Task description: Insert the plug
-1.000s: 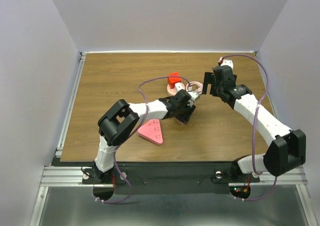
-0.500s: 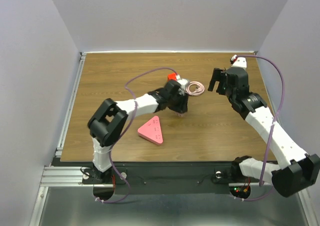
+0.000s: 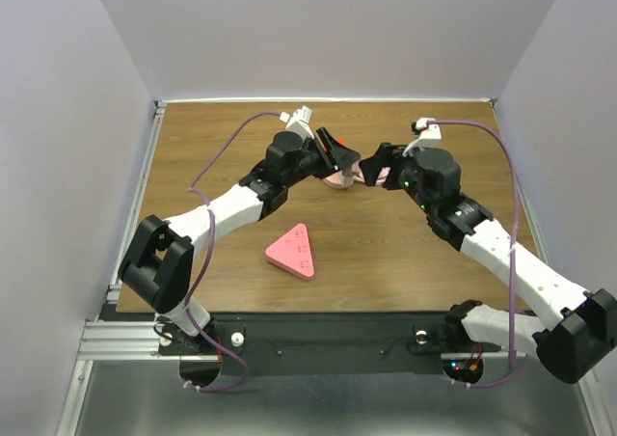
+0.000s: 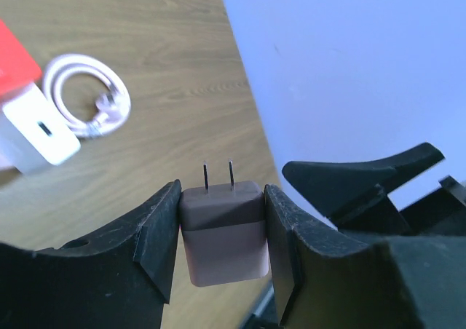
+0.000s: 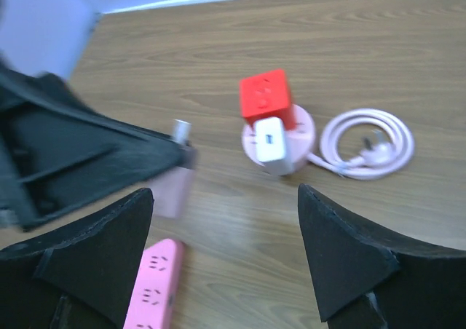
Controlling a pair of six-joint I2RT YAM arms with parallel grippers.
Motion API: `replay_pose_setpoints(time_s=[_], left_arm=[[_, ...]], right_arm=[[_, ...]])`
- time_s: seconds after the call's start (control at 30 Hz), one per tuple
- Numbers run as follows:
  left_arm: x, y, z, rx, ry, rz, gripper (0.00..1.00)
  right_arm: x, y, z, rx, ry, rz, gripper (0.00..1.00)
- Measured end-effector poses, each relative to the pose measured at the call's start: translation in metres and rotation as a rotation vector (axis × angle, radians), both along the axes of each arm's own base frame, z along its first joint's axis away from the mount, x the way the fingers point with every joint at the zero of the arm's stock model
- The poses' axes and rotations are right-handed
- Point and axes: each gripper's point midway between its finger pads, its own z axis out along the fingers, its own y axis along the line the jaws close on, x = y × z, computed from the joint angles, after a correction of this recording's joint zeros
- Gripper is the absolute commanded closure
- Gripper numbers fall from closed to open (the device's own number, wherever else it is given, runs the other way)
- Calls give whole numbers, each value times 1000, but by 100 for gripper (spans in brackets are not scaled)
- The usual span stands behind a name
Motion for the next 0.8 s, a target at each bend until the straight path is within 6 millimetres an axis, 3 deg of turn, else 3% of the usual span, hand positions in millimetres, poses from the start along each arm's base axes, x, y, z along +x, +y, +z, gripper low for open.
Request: replay_pose_setpoints(time_s=[0.13,0.3,0.57,0.8], left_arm=[[-7,-2,-14,-77,107,15,100],[-7,2,-24,-151,189,61,100],[-7,7,-21,-246,241,107,100],[-7,8,-14,-300,250,117,100]], right_arm=[[-10,35,15,25,-66,81,16],[-17,60,28,42,-126,137,16],[-17,74,25,31,-142,134,16],[-19,69,31,25,-160,109,17]])
